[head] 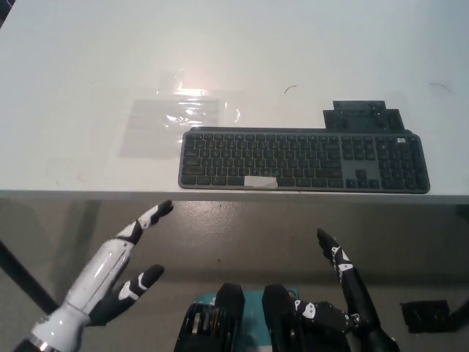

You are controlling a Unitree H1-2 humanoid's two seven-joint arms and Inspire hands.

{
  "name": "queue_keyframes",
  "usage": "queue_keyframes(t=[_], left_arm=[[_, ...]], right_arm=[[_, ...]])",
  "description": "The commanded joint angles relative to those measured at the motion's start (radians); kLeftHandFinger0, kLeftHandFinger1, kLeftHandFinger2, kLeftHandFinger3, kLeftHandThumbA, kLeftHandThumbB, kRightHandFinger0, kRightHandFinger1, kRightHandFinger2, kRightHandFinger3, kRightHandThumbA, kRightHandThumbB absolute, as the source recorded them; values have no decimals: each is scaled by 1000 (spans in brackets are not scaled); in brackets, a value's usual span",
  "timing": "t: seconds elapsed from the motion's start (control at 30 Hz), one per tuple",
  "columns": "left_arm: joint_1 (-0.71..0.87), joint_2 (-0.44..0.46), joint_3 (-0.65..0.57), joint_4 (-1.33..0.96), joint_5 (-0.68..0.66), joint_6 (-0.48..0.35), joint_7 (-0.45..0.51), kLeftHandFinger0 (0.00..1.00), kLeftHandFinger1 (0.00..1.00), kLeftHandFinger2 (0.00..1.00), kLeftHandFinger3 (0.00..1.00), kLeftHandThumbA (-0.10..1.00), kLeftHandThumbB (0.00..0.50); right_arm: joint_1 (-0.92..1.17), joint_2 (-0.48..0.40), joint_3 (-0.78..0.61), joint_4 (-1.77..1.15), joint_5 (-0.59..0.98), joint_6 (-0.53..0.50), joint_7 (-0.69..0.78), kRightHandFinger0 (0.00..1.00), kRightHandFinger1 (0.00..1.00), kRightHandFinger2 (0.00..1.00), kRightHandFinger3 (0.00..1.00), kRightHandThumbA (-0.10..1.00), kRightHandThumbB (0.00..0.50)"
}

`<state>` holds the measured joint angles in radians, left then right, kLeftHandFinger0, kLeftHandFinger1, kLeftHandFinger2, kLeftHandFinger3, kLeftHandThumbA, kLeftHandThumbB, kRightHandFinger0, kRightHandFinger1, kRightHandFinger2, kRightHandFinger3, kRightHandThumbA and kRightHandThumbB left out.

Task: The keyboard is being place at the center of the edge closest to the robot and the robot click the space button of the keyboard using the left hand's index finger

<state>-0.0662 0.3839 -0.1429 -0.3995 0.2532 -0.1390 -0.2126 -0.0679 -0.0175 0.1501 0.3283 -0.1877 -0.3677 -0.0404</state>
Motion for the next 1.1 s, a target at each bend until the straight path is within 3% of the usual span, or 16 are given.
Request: queue_keyframes(t=[0.0, 0.03, 0.07, 0.1, 0.13, 0.23, 0.3, 0.4, 0.6, 0.83, 0.93, 1.07], left_arm=[[-149, 56, -45, -261, 140, 298, -220, 152, 226, 590, 1000, 1000, 500], [-175, 36, -53, -257, 184, 296, -220, 9, 23, 303, 1000, 1000, 499], [-189, 25, -59, -251, 209, 291, -216, 0, 1, 115, 1000, 1000, 500], [-206, 6, -67, -232, 229, 278, -201, 0, 0, 12, 1000, 1000, 500], [-220, -10, -75, -213, 242, 269, -187, 0, 0, 0, 1000, 1000, 500], [-278, -56, -110, -128, 327, 262, -159, 0, 0, 0, 1000, 1000, 479], [-320, -82, -138, -42, 373, 268, -144, 0, 16, 16, 1000, 1000, 412], [-363, -105, -174, 62, 426, 294, -136, 0, 26, 20, 1000, 1000, 380], [-433, -130, -220, 286, 470, 289, -83, 0, 74, 54, 1000, 1000, 369], [-484, -165, -229, 527, 458, 240, -16, 82, 361, 406, 1000, 1000, 379], [-499, -174, -234, 605, 460, 226, 6, 73, 350, 397, 1000, 1000, 398], [-490, -179, -247, 641, 474, 219, 25, 93, 351, 405, 1000, 1000, 367]], right_arm=[[-25, -5, 0, -11, -12, -90, -10, 1000, 1000, 1000, 1000, 1000, 333], [-26, -4, 1, -14, -11, -88, -8, 1000, 1000, 1000, 1000, 1000, 328], [-27, -4, 1, -14, -11, -88, -9, 1000, 1000, 1000, 1000, 1000, 326], [-29, -3, 0, -12, -12, -91, -10, 1000, 1000, 1000, 1000, 1000, 327], [-30, -2, 0, -12, -13, -92, -12, 1000, 1000, 1000, 1000, 1000, 329], [-30, -2, -1, -19, -13, -87, -11, 1000, 1000, 1000, 1000, 1000, 330], [-31, 2, -3, -16, -7, -87, -12, 1000, 1000, 1000, 1000, 1000, 332], [-34, 2, -5, -11, -13, -96, -17, 1000, 1000, 1000, 1000, 1000, 324], [-37, 4, -8, -15, -17, -93, -23, 1000, 1000, 1000, 1000, 1000, 317], [-39, 6, -9, -23, -16, -83, -25, 1000, 1000, 1000, 1000, 1000, 331], [-41, 4, -8, -25, -21, -80, -26, 1000, 1000, 1000, 1000, 1000, 329], [-44, 2, -8, -25, -21, -78, -26, 1000, 1000, 1000, 1000, 1000, 322]])
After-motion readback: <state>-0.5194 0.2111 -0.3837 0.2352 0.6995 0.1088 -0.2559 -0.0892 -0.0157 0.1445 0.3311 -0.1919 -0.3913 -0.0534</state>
